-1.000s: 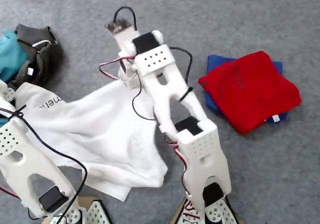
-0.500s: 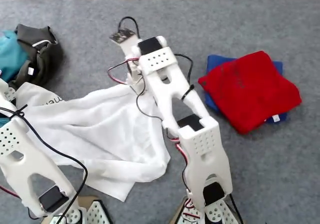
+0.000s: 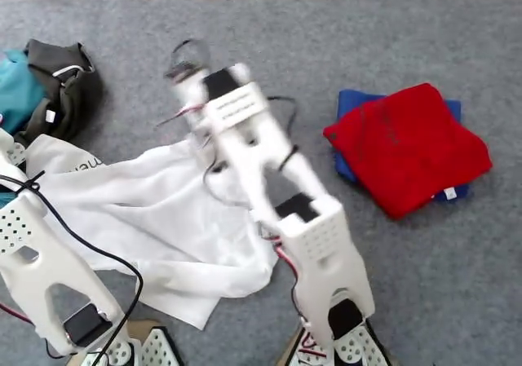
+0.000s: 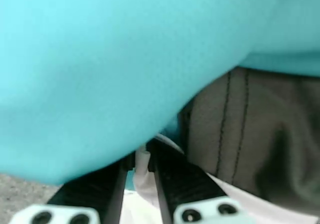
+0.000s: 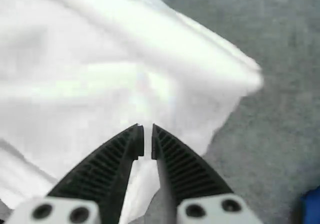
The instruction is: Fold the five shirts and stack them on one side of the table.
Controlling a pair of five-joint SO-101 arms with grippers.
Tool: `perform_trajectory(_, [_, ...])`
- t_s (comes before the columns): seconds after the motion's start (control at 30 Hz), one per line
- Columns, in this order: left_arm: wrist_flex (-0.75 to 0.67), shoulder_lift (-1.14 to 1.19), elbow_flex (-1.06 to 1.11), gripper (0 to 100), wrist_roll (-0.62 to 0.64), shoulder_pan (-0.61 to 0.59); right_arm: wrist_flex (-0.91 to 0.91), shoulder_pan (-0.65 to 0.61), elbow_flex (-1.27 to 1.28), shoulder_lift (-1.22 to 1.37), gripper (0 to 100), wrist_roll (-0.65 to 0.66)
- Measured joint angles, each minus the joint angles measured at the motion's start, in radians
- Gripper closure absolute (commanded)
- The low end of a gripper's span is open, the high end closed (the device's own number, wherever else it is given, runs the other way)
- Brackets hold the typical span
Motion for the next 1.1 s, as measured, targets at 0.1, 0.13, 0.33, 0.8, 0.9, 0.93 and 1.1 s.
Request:
perform_trajectory(0.1, [0.0, 0.0, 0.0, 97, 0.0, 0.0, -0.103, -0.003, 0.081, 0.046, 98.3, 0.0])
perform_trajectory(0.13, [0.0, 0.0, 0.0, 97, 0.0, 0.0, -0.112, -0.003, 0.098, 0.051, 98.3, 0.0])
perform_trajectory(0.33, [0.0, 0.0, 0.0, 97, 0.0, 0.0, -0.038, -0.003, 0.181, 0.049, 98.3, 0.0])
perform_trajectory(0.8, [-0.002, 0.0, 0.0, 97, 0.0, 0.0, -0.086, -0.29, 0.879, -0.316, 98.3, 0.087])
perform_trajectory(0.9, [-0.003, 0.0, 0.0, 97, 0.0, 0.0, -0.086, -0.29, 0.996, -0.427, 98.1, 0.153])
perform_trajectory(0.93, [-0.003, 0.0, 0.0, 97, 0.0, 0.0, -0.086, -0.275, 1.007, -0.465, 98.1, 0.172])
perform_trajectory(1.1, [-0.003, 0.0, 0.0, 97, 0.0, 0.0, -0.044, -0.143, 0.951, -0.629, 98.0, 0.204])
